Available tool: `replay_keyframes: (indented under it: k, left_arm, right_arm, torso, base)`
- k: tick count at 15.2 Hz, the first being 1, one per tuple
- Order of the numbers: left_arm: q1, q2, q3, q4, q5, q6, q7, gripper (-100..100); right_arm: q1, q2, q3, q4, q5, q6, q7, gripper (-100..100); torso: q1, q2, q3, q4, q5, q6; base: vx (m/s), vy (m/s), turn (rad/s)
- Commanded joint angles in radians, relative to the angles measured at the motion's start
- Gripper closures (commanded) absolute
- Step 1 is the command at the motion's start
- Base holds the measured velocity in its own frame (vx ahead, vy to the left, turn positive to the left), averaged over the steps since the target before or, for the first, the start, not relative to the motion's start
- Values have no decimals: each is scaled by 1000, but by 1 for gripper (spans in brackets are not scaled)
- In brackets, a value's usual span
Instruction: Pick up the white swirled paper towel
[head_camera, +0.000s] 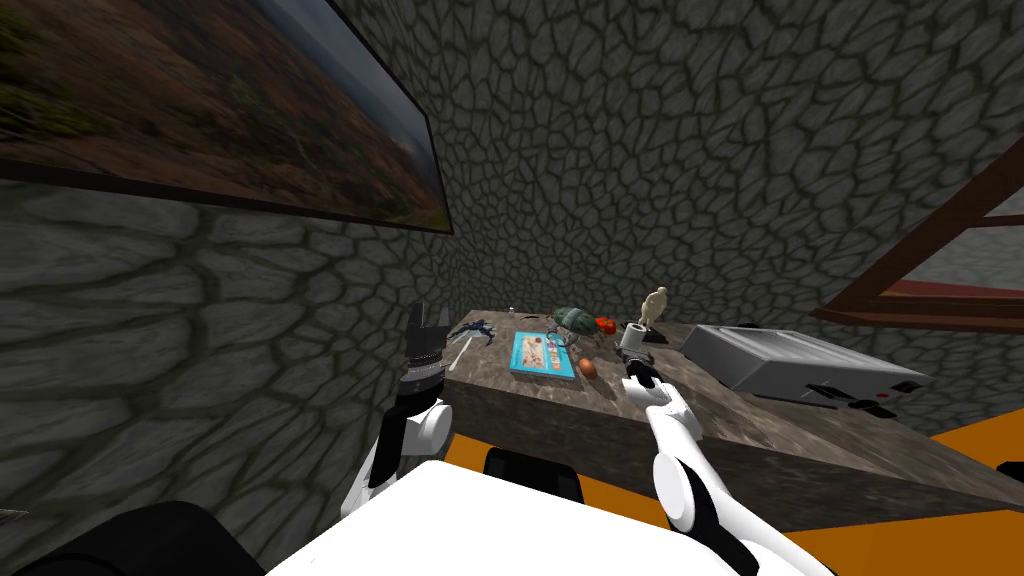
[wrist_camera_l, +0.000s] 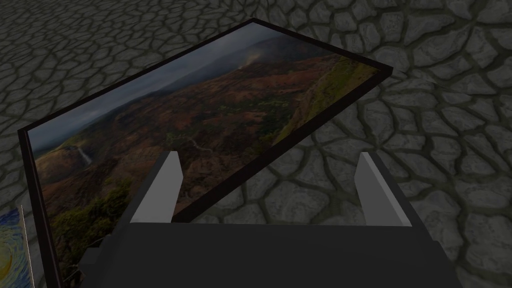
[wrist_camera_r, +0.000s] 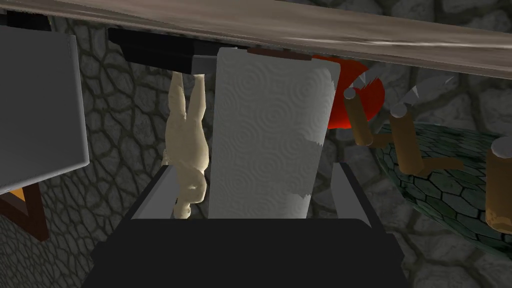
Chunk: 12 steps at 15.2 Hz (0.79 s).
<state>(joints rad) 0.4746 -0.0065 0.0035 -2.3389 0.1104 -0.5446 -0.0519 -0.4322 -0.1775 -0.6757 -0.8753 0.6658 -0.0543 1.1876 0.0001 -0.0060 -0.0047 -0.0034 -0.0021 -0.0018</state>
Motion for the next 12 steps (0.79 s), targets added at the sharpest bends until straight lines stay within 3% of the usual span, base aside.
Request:
replay_keyframes:
  k: [1,4,8,9,12]
  left_arm:
    - [0,0,0,0,0,0,0,0]
    - [0,0,0,0,0,0,0,0]
    - [0,0,0,0,0,0,0,0]
    - [0,0,0,0,0,0,0,0]
    - [0,0,0,0,0,0,0,0]
  right_arm:
    - [-10,-6,-50,17,-50,-50,50,-100]
    - [-10,-6,-109,17,-85,-107,107,-100]
    - [-10,-6,-118,17,-85,-107,167,-100]
    - [-17,-16,-166,35,-135,-157,202,-100]
    - [-17,-16,-234,35,-188,-215,266,-100]
  torso:
    - [0,0,0,0,0,0]
    - [3,0,0,0,1,0]
    - [-2,0,0,0,0,0]
    - [-2,0,0,0,0,0]
    - [3,0,0,0,1,1]
  base:
    - [-1,92,28]
    - [-1,58,15]
    - [0,4,0]
    - [-7,70,45]
    - [2,67,8]
